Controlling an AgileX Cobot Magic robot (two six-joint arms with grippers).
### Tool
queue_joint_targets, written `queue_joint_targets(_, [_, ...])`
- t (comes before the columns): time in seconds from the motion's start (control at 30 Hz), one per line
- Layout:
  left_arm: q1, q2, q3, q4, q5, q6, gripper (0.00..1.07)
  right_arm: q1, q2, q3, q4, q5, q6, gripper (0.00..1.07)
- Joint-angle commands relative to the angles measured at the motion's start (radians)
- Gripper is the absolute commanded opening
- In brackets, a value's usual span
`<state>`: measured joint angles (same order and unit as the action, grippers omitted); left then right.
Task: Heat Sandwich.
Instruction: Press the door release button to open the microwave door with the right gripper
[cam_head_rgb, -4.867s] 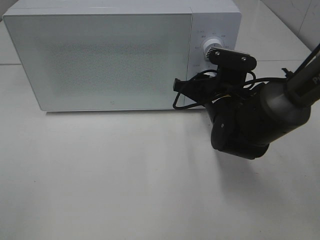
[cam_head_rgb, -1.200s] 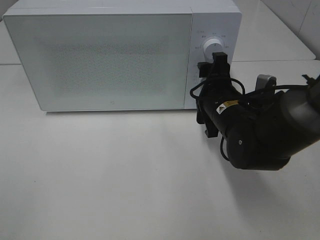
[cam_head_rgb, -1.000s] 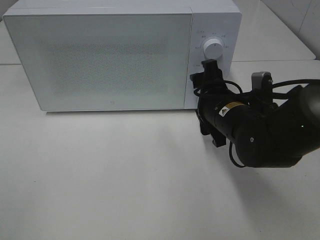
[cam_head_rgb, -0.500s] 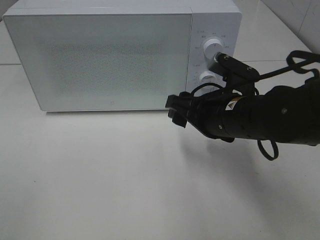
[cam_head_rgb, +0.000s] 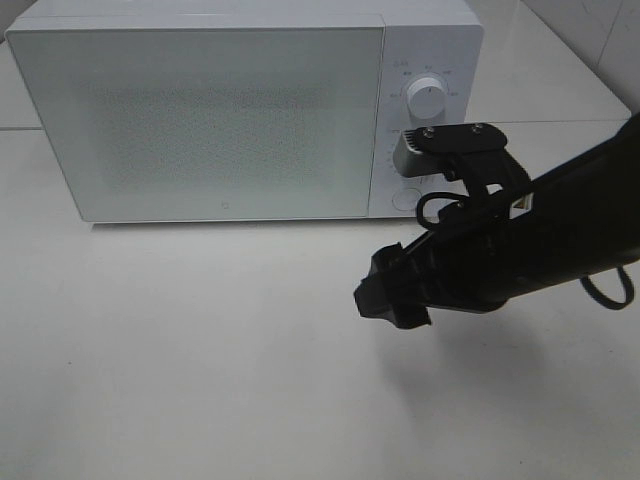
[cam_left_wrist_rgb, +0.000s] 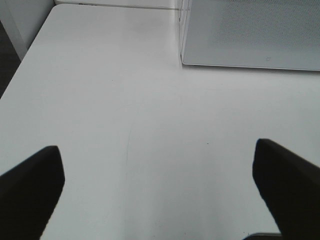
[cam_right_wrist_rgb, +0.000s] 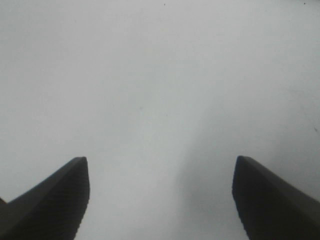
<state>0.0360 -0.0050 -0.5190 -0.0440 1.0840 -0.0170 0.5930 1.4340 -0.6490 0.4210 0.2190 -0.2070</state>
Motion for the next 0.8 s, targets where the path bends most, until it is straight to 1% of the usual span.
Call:
queue_joint_targets(0.03, [-0.001, -0.023, 0.002, 0.001, -0.014, 0.001, 0.98, -0.016, -0.052, -0.008, -0.069, 0.098, -0.003, 0.76])
queue_joint_targets(0.13, [-0.001, -0.023, 0.002, 0.001, -0.014, 0.001, 0.98, -0.015, -0.121, -0.008, -0.154, 0.189, 0.04, 0.76])
queue_joint_targets(0.17, [-0.001, -0.023, 0.002, 0.001, -0.014, 0.001, 0.98, -0.015, -0.173, -0.008, -0.198, 0.246, 0.07, 0.76])
queue_joint_targets(0.2, [-0.001, -0.023, 0.002, 0.001, -0.014, 0.001, 0.98, -0.015, -0.173, -0.008, -0.198, 0.246, 0.07, 0.76])
queue_joint_targets(0.33, [-0.001, -0.023, 0.002, 0.001, -0.014, 0.001, 0.98, -0.015, -0.301, -0.008, -0.303, 0.389, 0.137, 0.76])
queue_joint_targets(0.37, [-0.001, -0.023, 0.002, 0.001, -0.014, 0.001, 0.98, -0.015, -0.301, -0.008, -0.303, 0.389, 0.137, 0.76])
queue_joint_targets(0.43, [-0.001, -0.023, 0.002, 0.001, -0.014, 0.001, 0.98, -0.015, -0.35, -0.008, -0.327, 0.447, 0.156, 0.76])
queue_joint_targets(0.47, [-0.001, -0.023, 0.002, 0.001, -0.014, 0.001, 0.98, -0.015, -0.401, -0.008, -0.341, 0.509, 0.157, 0.76])
queue_joint_targets(0.53, [-0.001, -0.023, 0.002, 0.001, -0.014, 0.001, 0.98, -0.015, -0.426, -0.008, -0.347, 0.54, 0.157, 0.76])
queue_joint_targets(0.63, [-0.001, -0.023, 0.002, 0.001, -0.014, 0.001, 0.98, -0.015, -0.517, -0.008, -0.357, 0.65, 0.157, 0.76])
queue_joint_targets(0.7, [-0.001, -0.023, 0.002, 0.001, -0.014, 0.001, 0.98, -0.015, -0.537, -0.008, -0.357, 0.67, 0.157, 0.76])
queue_joint_targets(0.8, [-0.001, -0.023, 0.002, 0.001, -0.014, 0.001, 0.98, -0.015, -0.655, -0.008, -0.362, 0.738, 0.156, 0.76])
